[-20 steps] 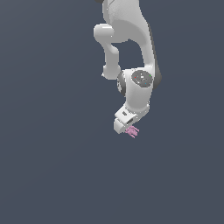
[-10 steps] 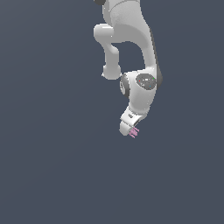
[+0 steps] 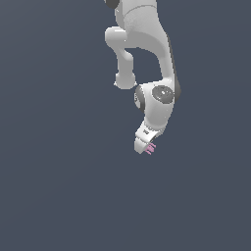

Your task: Pick up the object and move it to a goal position.

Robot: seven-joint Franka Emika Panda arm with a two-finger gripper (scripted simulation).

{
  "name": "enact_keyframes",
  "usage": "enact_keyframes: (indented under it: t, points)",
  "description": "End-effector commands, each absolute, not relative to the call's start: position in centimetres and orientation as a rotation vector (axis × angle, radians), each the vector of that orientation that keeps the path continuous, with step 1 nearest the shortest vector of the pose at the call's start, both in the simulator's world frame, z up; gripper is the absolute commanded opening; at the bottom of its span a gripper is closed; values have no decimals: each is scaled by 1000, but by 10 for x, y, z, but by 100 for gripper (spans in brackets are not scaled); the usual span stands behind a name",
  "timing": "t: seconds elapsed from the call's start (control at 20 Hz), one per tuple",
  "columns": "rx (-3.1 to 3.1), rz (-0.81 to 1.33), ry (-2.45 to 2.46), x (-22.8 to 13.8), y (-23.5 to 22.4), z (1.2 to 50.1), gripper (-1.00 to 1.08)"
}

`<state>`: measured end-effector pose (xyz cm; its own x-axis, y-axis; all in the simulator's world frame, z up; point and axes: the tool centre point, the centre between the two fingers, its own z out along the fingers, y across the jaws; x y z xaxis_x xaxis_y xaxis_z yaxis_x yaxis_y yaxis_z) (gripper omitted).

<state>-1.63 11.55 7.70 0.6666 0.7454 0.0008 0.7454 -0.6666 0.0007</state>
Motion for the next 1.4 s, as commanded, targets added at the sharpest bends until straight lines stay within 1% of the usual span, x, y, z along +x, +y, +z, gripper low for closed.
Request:
enact_keyframes:
  t: [0.0, 0.2, 0.45, 0.5, 1.05, 1.35]
  points:
    - [2867, 0, 1285, -17, 116, 65, 100]
    - [2865, 0, 1288, -18, 116, 46, 100]
    - [2865, 0, 1289, -17, 116, 38, 100]
    - [2865, 0, 1289, -17, 116, 38, -100]
    - [2865, 1, 1288, -16, 115, 39, -100]
    - [2865, 1, 1288, -15, 99, 52, -100]
